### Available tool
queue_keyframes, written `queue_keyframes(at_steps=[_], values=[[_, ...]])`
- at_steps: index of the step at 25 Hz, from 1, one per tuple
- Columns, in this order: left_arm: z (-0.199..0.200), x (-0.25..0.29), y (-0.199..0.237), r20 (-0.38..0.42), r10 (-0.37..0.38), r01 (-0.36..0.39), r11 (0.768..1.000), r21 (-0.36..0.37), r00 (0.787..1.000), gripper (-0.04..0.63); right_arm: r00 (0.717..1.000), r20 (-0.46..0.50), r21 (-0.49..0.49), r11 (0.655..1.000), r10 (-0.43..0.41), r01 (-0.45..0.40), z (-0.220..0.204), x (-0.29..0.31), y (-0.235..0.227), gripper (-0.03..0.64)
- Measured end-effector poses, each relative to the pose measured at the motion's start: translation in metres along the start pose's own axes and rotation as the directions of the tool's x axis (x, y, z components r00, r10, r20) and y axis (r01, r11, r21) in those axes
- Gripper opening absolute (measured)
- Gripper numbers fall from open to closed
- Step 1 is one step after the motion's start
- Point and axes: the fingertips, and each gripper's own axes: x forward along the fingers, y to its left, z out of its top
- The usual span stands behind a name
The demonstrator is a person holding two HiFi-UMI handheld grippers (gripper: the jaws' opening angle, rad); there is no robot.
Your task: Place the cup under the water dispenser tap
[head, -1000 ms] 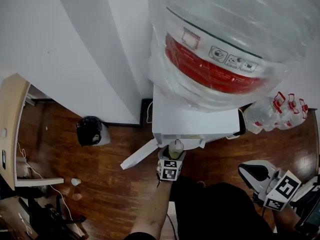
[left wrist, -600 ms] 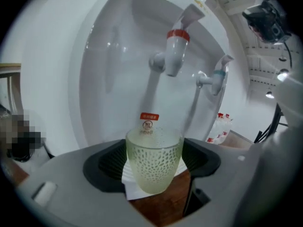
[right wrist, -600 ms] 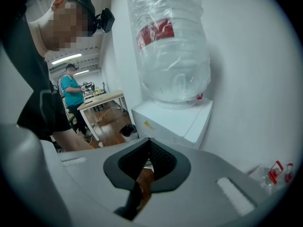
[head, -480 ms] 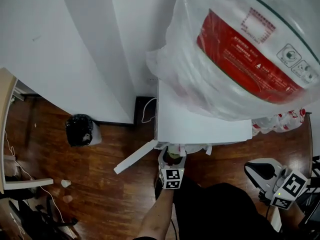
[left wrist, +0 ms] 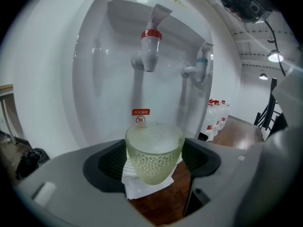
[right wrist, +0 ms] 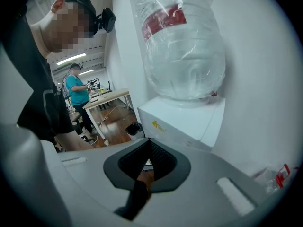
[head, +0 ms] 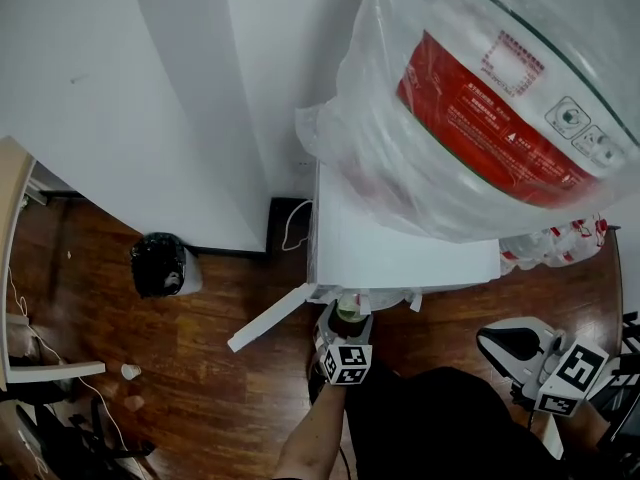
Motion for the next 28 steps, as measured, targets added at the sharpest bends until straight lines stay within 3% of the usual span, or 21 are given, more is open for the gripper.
queue_keyframes(at_steps=[4, 9, 15, 16, 20, 25, 28], values=[[0.004, 0.007, 0.016, 0.013, 0.045, -0.045, 0.999, 0.014, 0.999, 0.36, 1.0, 0.003, 0.01, 1.0, -0.002, 0.002, -0.002, -0.004, 0.001, 0.002], [0.003, 0.008, 0.02, 0.033, 0.079, -0.077, 0.996, -0.038, 0.996, 0.364, 1.0, -0.002, 0.0, 1.0, 0.024, -0.024, -0.001, -0.006, 0.01, 0.002], [0.005, 0.003, 0.008, 0.003, 0.013, -0.013, 0.997, -0.07, 1.0, 0.41, 0.999, 0.01, -0.014, 0.999, 0.03, -0.03, 0.012, -0.019, 0.016, 0.002], [0.004, 0.001, 0.006, -0.003, 0.006, -0.006, 0.997, -0.077, 1.0, 0.459, 0.999, 0.014, -0.022, 0.999, 0.03, -0.03, 0.015, -0.022, 0.017, 0.002], [0.002, -0.013, 0.001, -0.027, 0.026, -0.028, 0.995, -0.097, 0.999, 0.468, 0.999, 0.041, -0.058, 0.998, 0.022, -0.02, 0.029, -0.036, 0.024, 0.002], [0.058, -0.071, -0.003, 0.083, 0.115, -0.11, 0.992, -0.063, 0.99, 0.463, 0.995, 0.086, -0.041, 0.998, 0.044, -0.04, 0.047, -0.051, 0.038, 0.002], [0.112, -0.117, -0.015, 0.187, 0.136, -0.123, 0.989, -0.08, 0.973, 0.391, 0.99, 0.121, -0.027, 0.998, 0.065, -0.063, 0.059, -0.064, 0.045, 0.002]])
